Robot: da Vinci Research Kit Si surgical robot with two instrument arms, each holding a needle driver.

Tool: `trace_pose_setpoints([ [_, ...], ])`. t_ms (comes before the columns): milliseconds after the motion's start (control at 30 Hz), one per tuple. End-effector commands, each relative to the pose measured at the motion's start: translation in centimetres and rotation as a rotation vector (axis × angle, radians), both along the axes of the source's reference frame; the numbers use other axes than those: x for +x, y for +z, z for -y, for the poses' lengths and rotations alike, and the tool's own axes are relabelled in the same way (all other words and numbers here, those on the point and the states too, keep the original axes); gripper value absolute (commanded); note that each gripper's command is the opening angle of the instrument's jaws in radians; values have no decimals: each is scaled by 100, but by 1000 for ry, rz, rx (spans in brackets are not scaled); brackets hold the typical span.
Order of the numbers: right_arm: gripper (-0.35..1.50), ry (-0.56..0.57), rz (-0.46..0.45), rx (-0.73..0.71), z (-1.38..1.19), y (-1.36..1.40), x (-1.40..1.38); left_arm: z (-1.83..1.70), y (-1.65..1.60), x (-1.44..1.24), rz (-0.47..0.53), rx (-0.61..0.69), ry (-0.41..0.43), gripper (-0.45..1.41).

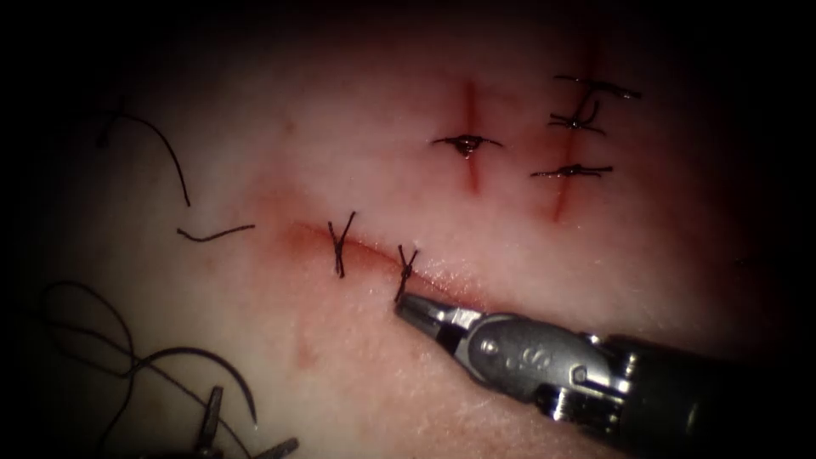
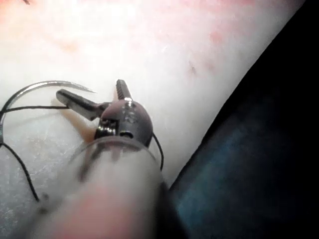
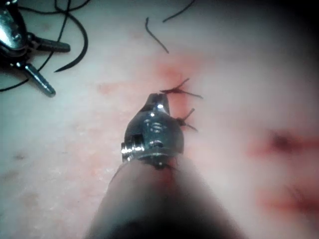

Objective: Wound Closure
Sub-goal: Grab the needle near the tip with the left needle driver.

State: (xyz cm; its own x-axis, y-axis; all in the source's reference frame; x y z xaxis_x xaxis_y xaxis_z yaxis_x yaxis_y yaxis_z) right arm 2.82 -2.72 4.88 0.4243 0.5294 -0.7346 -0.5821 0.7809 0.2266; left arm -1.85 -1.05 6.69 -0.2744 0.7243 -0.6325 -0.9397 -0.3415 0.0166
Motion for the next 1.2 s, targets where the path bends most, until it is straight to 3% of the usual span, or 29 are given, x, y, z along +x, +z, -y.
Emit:
trace_pose_setpoints([
  [33, -35, 0, -3, -3, -2, 4, 12, 5, 4, -1, -6, 4, -23, 68],
  [200, -35, 1, 1, -4, 0, 5, 16, 2, 1, 1, 41, 18, -105, 68],
  [633, -35, -12, 14, -20, 6, 8, 21, -2, 9, -16, 167, 43, -112, 68],
  [933, -35, -15, 17, -26, 8, 8, 23, -11, 45, -3, 220, 47, -168, 64],
  [1067, -35, -14, 17, -26, 8, 8, 24, -9, 54, -2, 246, 47, -206, 48],
  [1133, -35, -17, 20, -30, 8, 8, 25, -8, 54, -5, 304, 64, -236, 31],
  [1200, -35, -17, 20, -30, 8, 8, 26, -8, 51, -6, 344, 74, -253, -1],
])
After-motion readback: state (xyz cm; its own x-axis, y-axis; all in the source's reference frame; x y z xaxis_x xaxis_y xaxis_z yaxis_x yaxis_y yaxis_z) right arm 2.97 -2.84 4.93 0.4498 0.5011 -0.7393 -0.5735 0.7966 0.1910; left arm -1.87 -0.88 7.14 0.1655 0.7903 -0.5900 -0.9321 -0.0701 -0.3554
